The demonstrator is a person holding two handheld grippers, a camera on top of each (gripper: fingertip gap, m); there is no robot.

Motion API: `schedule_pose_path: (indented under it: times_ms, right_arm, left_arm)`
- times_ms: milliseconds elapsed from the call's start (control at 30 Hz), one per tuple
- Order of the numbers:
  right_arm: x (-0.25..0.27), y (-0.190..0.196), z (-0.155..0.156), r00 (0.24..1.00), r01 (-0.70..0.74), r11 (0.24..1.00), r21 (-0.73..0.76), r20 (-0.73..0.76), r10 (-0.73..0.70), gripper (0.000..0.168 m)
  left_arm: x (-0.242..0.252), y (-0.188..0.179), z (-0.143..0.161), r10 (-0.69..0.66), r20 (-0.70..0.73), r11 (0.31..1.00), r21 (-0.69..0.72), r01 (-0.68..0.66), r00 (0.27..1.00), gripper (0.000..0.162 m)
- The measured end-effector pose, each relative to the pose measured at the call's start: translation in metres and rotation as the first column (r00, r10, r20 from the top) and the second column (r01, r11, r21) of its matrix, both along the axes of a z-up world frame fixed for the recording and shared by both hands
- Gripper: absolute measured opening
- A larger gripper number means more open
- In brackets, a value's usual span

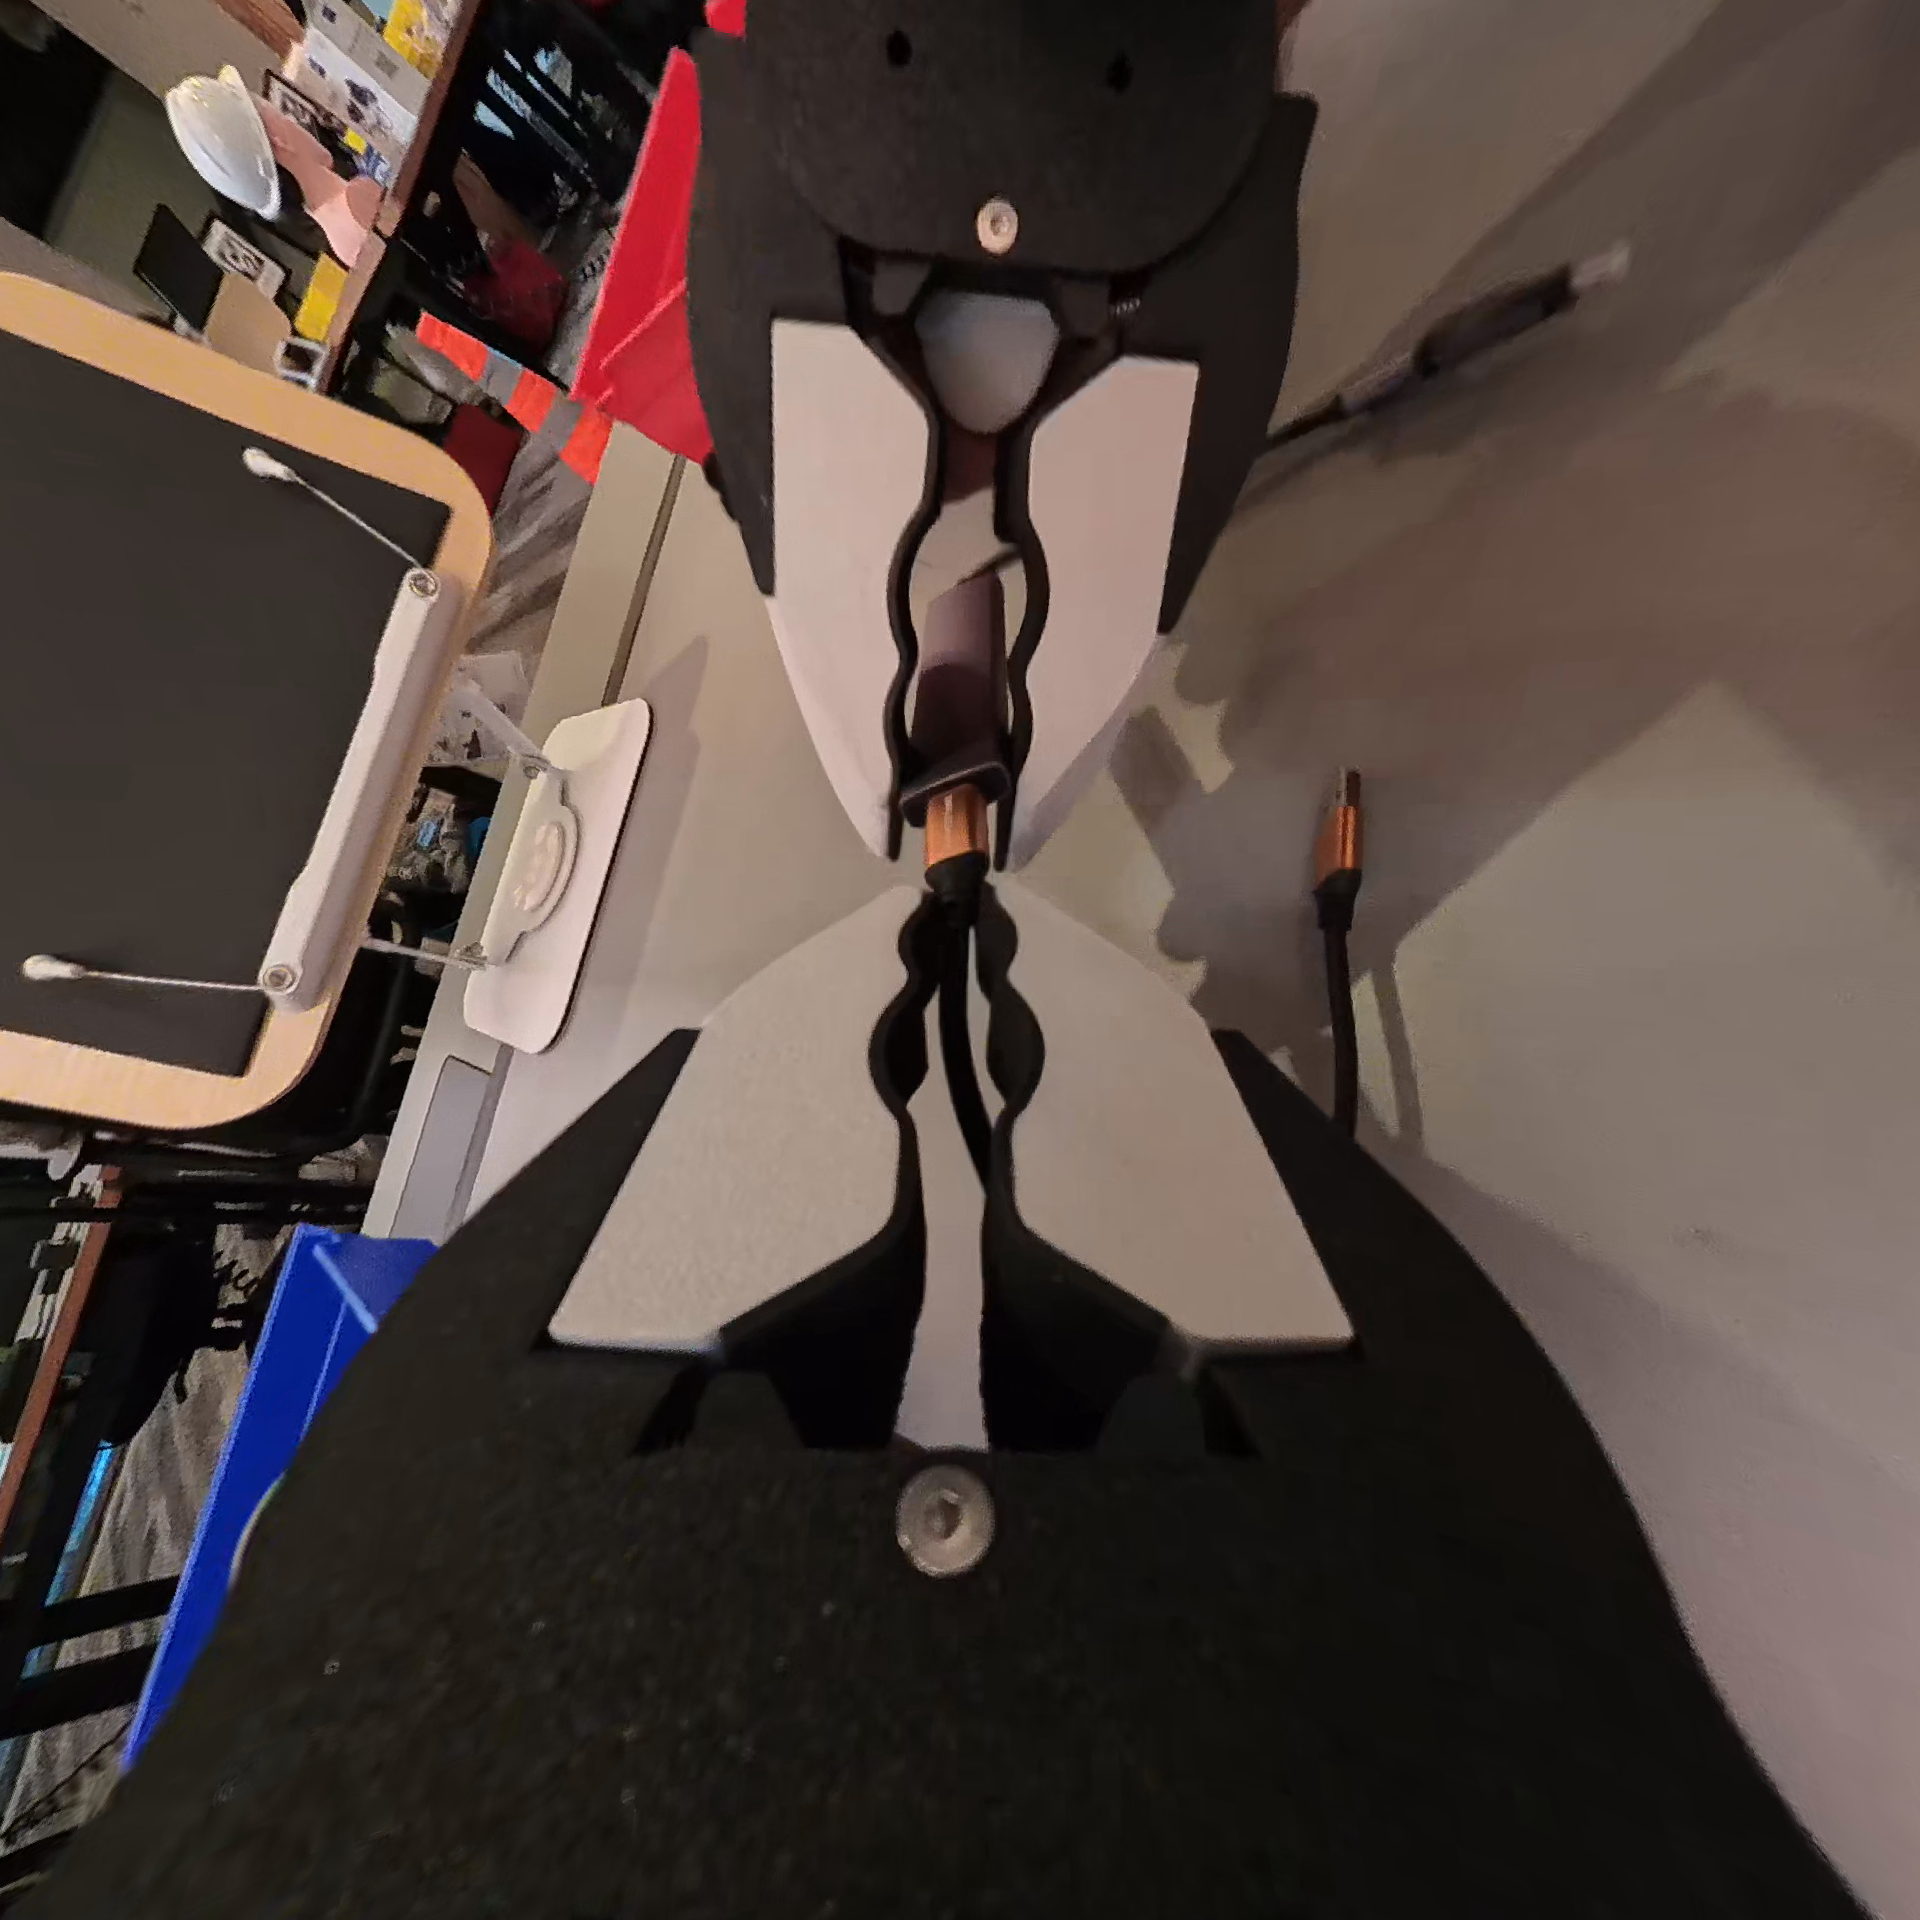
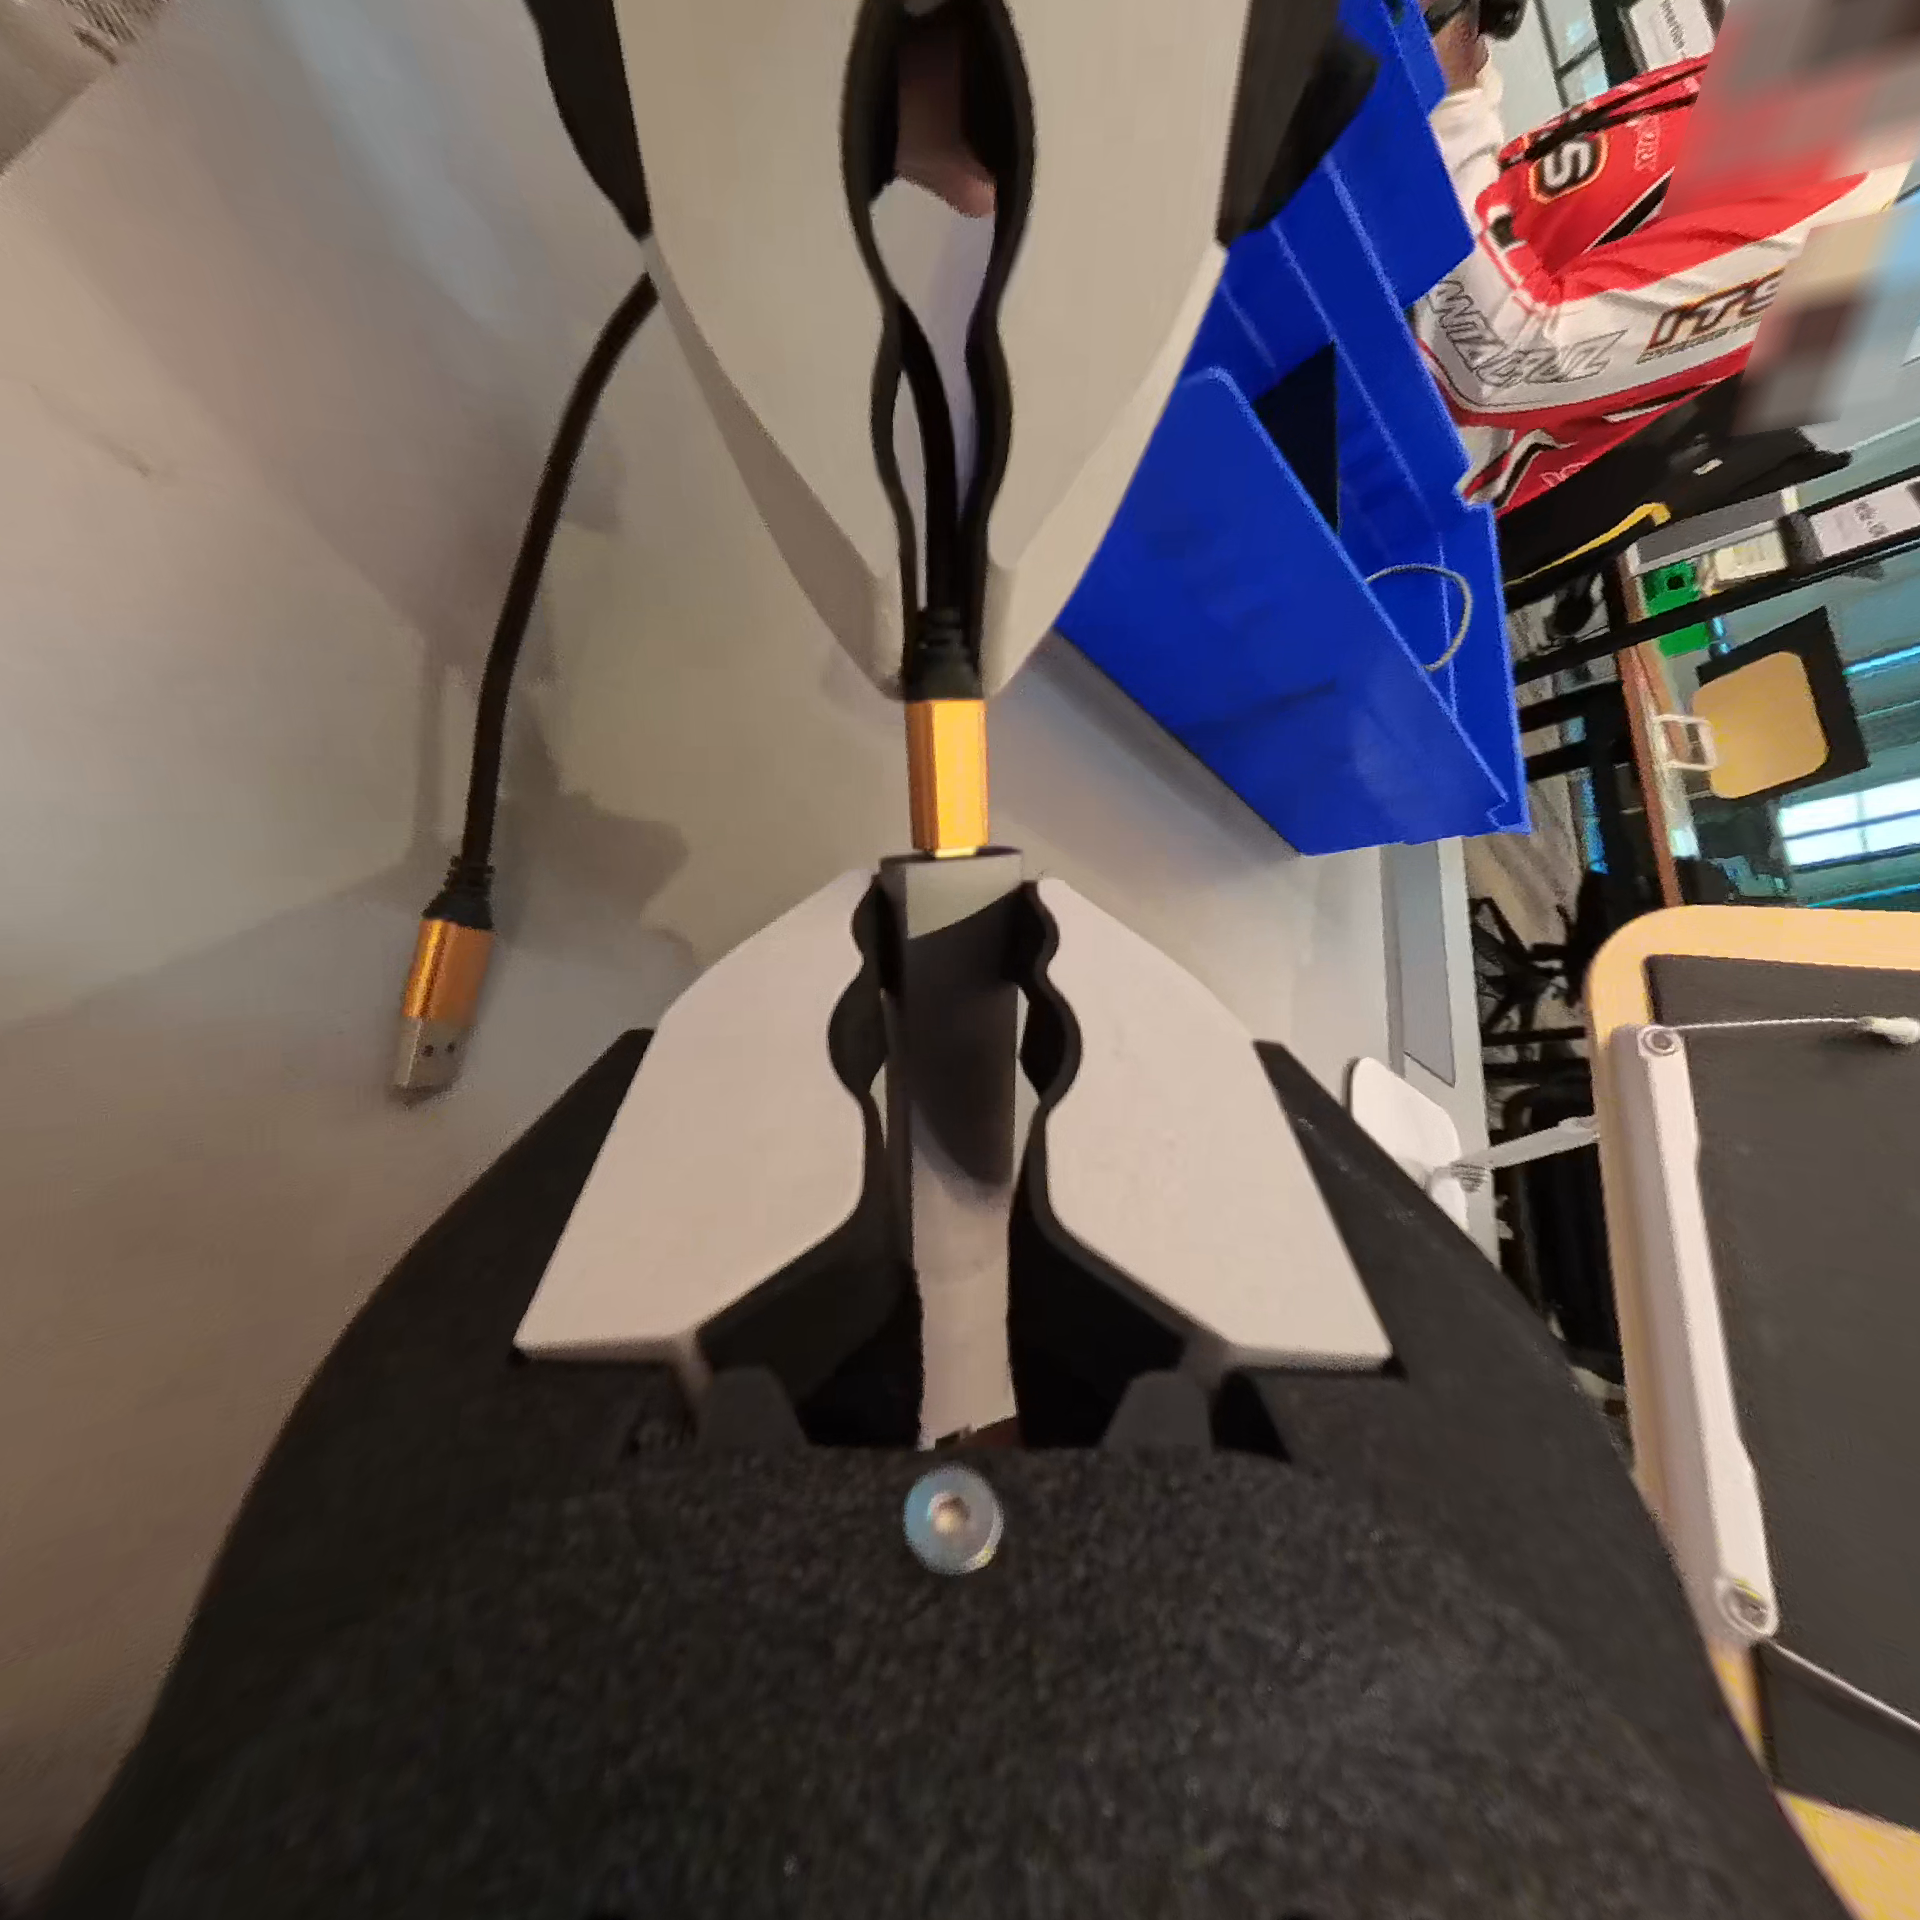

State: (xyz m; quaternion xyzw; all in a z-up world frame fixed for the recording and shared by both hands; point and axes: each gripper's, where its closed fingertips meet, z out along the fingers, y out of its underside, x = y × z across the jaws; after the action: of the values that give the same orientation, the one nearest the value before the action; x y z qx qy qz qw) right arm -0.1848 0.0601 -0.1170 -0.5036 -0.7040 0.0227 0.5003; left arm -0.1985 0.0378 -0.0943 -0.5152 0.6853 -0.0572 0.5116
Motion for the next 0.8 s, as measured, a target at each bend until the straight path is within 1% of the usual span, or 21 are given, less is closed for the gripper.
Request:
schedule_pose_path:
  times_ms: [33, 67, 100, 133, 167, 200, 233, 267, 400, 467, 500, 533, 567, 600, 633, 667, 700, 733, 767, 800]
  right_arm:
    - [-0.002, 0.0, 0.001, 1.0, 0.008, 1.0, 0.001, 0.002, -0.008, 0.023]
    - [-0.004, 0.001, 0.003, 0.999, 0.025, 0.999, 0.029, 0.036, -0.026, 0.023]
    - [-0.006, 0.001, 0.009, 0.999, 0.031, 0.998, 0.049, 0.026, -0.032, 0.023]
    - [-0.009, 0.001, 0.013, 0.999, 0.021, 1.0, 0.023, -0.029, -0.02, 0.023]
    - [-0.009, 0.002, 0.011, 0.999, 0.016, 1.0, 0.016, -0.04, -0.015, 0.023]
    - [-0.008, 0.005, 0.005, 1.0, 0.022, 0.999, 0.033, -0.015, -0.021, 0.023]
    - [-0.008, 0.004, -0.001, 1.0, 0.019, 1.0, 0.014, -0.009, -0.019, 0.023]
    - [-0.008, 0.002, -0.002, 1.0, 0.014, 1.0, 0.001, -0.016, -0.014, 0.023]
    - [-0.009, 0.0, 0.006, 0.998, 0.01, 1.0, 0.001, -0.058, -0.01, 0.023]
    - [-0.007, 0.0, 0.003, 0.999, 0.02, 1.0, -0.007, -0.041, -0.02, 0.022]
    - [0.02, 0.023, -0.016, 0.981, 0.156, 0.987, 0.029, 0.108, -0.158, 0.022]
    - [0.052, 0.039, -0.031, 0.96, 0.232, 0.973, 0.015, 0.157, -0.231, 0.021]
    - [0.061, 0.036, -0.025, 0.969, 0.243, 0.967, -0.071, 0.066, -0.239, 0.022]
    - [0.036, 0.022, 0.012, 0.981, 0.168, 0.984, -0.065, -0.089, -0.173, 0.021]
    - [0.007, 0.007, 0.036, 0.987, 0.093, 0.995, -0.021, -0.129, -0.095, 0.021]
    - [-0.009, 0.007, 0.036, 0.993, 0.068, 0.998, 0.008, -0.093, -0.067, 0.021]
    - [-0.008, 0.019, 0.023, 0.995, 0.094, 0.995, 0.023, -0.046, -0.092, 0.022]
    - [0.0, 0.029, 0.012, 0.992, 0.123, 0.992, 0.022, -0.021, -0.123, 0.022]
    - [0.005, 0.032, 0.008, 0.991, 0.134, 0.991, 0.025, -0.03, -0.133, 0.022]
    - [0.007, 0.032, 0.008, 0.989, 0.14, 0.99, 0.026, -0.059, -0.138, 0.021]
  left_arm:
    - [-0.001, -0.001, 0.002, 0.0, 0.001, 1.0, 0.013, 0.0, 1.0, 0.006]
    - [-0.004, 0.0, 0.004, -0.001, -0.006, 0.999, 0.035, 0.002, 1.0, 0.006]
    - [-0.006, 0.0, 0.009, 0.0, 0.004, 0.999, 0.033, 0.0, 1.0, 0.006]
    - [-0.007, 0.0, 0.013, 0.004, 0.023, 1.0, 0.006, -0.004, 1.0, 0.006]
    - [-0.007, 0.001, 0.01, 0.011, 0.014, 1.0, -0.003, -0.011, 1.0, 0.006]
    - [-0.007, 0.003, 0.004, 0.019, -0.009, 1.0, 0.014, -0.019, 1.0, 0.006]
    - [-0.007, 0.002, 0.0, 0.021, -0.015, 1.0, 0.012, -0.021, 1.0, 0.006]
    - [-0.008, 0.002, -0.001, 0.018, 0.0, 1.0, -0.014, -0.018, 1.0, 0.006]
    - [-0.009, 0.0, 0.005, 0.01, 0.058, 0.996, -0.089, -0.005, 0.998, 0.006]
    - [-0.012, -0.001, 0.006, 0.005, 0.083, 0.993, -0.115, 0.005, 0.997, 0.006]
    - [-0.022, -0.001, 0.02, 0.008, 0.148, 0.99, -0.143, 0.013, 0.989, 0.006]
    - [-0.04, 0.005, 0.043, 0.052, 0.251, 0.981, -0.196, -0.002, 0.966, 0.006]
    - [-0.057, 0.014, 0.059, 0.104, 0.313, 0.978, -0.205, -0.04, 0.944, 0.005]
    - [-0.062, 0.02, 0.058, 0.125, 0.293, 0.981, -0.18, -0.074, 0.948, 0.006]
    - [-0.054, 0.019, 0.051, 0.116, 0.264, 0.983, -0.168, -0.072, 0.958, 0.006]
    - [-0.043, 0.017, 0.048, 0.103, 0.257, 0.983, -0.175, -0.058, 0.961, 0.006]
    - [-0.037, 0.018, 0.045, 0.116, 0.245, 0.982, -0.171, -0.075, 0.963, 0.006]
    - [-0.039, 0.024, 0.041, 0.155, 0.223, 0.98, -0.156, -0.122, 0.962, 0.006]
    - [-0.045, 0.03, 0.036, 0.204, 0.207, 0.973, -0.151, -0.174, 0.957, 0.006]
    - [-0.051, 0.035, 0.031, 0.251, 0.211, 0.96, -0.18, -0.215, 0.945, 0.006]
